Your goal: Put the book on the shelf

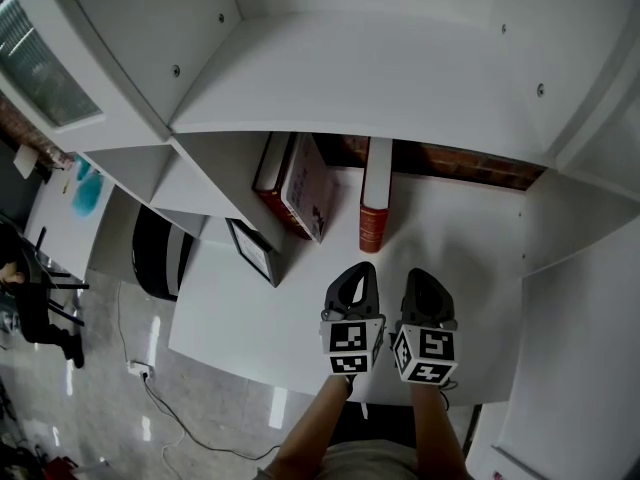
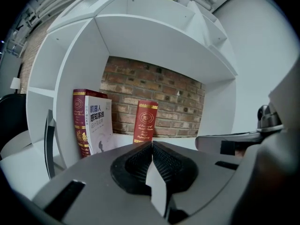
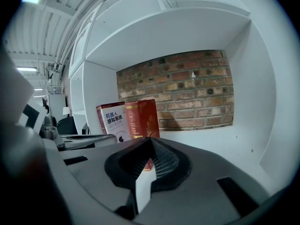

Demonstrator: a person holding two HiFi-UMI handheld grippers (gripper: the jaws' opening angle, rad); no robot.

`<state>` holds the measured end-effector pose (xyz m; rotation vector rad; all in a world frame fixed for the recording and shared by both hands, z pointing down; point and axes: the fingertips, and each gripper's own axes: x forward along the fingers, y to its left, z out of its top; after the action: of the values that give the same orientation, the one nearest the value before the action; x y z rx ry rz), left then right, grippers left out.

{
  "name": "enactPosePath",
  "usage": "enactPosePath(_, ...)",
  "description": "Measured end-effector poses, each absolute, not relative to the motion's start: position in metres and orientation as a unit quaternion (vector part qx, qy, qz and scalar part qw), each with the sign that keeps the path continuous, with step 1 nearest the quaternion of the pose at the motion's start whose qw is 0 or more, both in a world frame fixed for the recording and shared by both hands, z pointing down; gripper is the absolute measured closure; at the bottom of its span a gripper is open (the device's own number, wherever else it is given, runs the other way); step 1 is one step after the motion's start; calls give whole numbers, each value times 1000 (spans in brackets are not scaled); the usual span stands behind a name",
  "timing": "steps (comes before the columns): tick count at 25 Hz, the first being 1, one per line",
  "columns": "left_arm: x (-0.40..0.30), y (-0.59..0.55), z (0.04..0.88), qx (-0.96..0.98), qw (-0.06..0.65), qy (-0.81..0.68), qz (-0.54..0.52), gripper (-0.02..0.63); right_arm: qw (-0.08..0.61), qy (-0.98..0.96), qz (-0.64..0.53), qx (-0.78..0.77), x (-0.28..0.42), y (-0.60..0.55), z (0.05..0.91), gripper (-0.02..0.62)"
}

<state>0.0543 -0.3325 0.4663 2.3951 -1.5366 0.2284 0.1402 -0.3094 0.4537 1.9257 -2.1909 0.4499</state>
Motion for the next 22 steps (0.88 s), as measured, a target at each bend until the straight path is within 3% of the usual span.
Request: enactPosePath(22, 64, -329, 468, 830, 147, -532, 81, 589, 98, -738, 153, 650, 149, -307, 456, 578)
